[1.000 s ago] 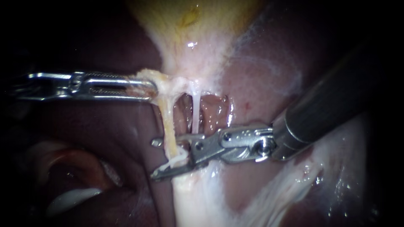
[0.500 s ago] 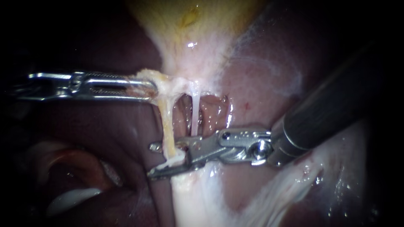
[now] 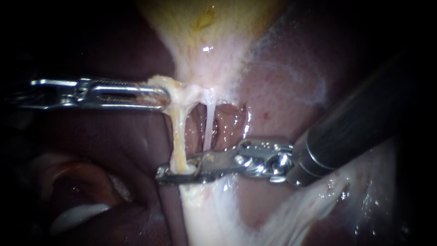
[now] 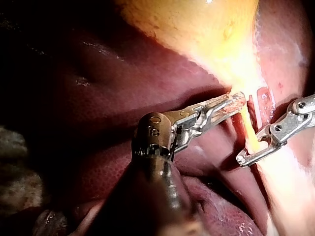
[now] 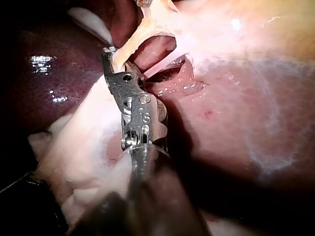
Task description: Clipping first clip left tube
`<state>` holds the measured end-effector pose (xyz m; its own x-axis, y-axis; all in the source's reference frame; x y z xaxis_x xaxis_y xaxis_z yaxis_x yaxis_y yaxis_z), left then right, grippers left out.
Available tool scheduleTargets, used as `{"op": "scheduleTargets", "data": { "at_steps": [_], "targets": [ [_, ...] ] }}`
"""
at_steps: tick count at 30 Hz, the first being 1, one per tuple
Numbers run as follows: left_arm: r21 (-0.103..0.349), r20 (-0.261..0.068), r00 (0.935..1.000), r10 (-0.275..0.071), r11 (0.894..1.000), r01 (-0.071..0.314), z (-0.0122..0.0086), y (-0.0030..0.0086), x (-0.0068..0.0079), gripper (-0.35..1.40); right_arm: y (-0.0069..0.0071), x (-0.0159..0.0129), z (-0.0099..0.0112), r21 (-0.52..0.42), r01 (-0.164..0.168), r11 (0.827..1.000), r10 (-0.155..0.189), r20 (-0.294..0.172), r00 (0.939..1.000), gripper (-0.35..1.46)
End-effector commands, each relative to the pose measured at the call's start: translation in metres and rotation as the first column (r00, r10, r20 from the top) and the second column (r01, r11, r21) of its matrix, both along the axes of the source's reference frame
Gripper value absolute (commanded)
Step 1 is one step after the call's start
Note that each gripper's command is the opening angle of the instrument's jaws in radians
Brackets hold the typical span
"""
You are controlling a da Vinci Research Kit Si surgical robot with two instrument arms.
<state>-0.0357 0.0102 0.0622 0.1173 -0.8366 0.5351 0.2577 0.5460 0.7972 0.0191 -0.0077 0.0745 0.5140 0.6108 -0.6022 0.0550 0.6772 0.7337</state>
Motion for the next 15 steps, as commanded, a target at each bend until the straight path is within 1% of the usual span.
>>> {"op": "scheduleTargets", "data": {
  "at_steps": [1,15],
  "targets": [
    [0.0,0.0,1.0,0.0,1.0,0.0,0.0,0.0,0.0,-0.35,0.0001,-0.0001,0.0,-0.001,0.0,1.0,0.0,0.0,1.0,-0.35],
    [0.0,0.0,1.0,0.0,1.0,0.0,0.0,0.0,0.0,-0.35,0.0,-0.0002,0.0,-0.001,0.001,1.0,-0.001,0.0,1.0,-0.35]
  ]
}}
